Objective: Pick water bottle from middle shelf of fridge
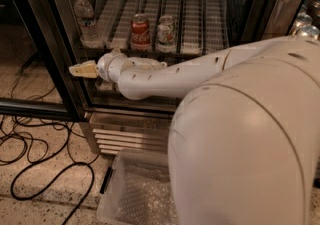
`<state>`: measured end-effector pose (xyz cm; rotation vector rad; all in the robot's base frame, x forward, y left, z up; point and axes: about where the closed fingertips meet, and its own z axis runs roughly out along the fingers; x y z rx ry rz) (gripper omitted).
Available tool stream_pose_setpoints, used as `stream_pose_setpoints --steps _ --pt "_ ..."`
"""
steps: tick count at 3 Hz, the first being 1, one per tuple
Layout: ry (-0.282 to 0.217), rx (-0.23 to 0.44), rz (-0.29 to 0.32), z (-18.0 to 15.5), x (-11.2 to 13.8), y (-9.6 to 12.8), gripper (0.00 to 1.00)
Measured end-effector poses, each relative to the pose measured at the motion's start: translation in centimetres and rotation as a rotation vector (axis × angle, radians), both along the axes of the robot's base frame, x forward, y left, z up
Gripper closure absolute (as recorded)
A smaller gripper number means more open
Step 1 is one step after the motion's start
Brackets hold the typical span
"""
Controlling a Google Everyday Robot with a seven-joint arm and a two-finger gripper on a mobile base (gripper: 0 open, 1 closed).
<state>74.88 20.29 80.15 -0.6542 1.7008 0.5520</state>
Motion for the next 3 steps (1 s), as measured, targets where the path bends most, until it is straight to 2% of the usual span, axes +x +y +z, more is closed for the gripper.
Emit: stream_pose_setpoints --steps 2,3 --pt "-0.102 -0.018 -0.052 1.1 3.6 3.6 0.00" --pt "-0.104 -0.018 -0.053 1.2 3.5 3.7 0.00"
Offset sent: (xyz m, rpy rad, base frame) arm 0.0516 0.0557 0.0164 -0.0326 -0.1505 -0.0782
